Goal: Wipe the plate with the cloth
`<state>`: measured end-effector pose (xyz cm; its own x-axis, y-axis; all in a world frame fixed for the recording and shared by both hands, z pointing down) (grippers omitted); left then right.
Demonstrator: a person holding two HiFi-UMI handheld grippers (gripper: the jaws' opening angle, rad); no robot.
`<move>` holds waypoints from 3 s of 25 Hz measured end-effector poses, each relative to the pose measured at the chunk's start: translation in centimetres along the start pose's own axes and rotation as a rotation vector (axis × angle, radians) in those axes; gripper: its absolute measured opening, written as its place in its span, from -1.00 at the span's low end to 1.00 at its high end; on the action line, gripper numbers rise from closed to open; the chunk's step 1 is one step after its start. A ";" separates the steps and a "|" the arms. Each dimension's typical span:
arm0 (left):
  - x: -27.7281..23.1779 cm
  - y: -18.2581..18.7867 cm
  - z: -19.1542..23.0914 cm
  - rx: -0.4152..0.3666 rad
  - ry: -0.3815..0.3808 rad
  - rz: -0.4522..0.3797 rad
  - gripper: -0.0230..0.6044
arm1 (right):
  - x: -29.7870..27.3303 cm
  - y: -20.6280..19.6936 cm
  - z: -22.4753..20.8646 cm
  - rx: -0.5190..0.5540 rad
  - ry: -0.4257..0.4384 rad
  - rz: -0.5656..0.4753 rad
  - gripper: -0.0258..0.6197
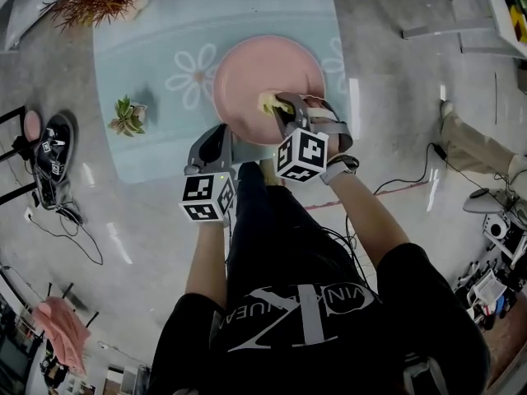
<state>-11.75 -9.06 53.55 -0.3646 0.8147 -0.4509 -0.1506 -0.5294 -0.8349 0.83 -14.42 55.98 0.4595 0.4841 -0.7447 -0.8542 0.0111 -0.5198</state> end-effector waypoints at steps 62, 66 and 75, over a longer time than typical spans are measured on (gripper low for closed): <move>11.7 15.5 -2.7 -0.162 0.128 -0.364 -0.93 | 19.7 4.8 -10.6 -0.702 -0.168 -0.521 -0.75; 12.8 17.6 -3.0 -0.183 0.134 -0.412 -0.93 | 21.3 5.0 -11.6 -0.707 -0.216 -0.564 -0.75; 14.8 21.2 -3.0 -0.220 0.157 -0.502 -0.93 | 24.3 5.7 -13.4 -0.717 -0.307 -0.662 -0.75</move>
<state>-17.59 -7.52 28.28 -0.1544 0.9880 -0.0095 -0.0687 -0.0203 -0.9974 10.37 -14.35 29.28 0.6179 0.7754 -0.1303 -0.0590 -0.1195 -0.9911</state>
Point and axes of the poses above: the fingertips, and each gripper's own axes: x backward along the fingers, z to its left, y out of its top, the point moved 3 cm from there along x, backward along the fingers, and after that the axes turned 9 degrees about -z, right-handed, at the moved point
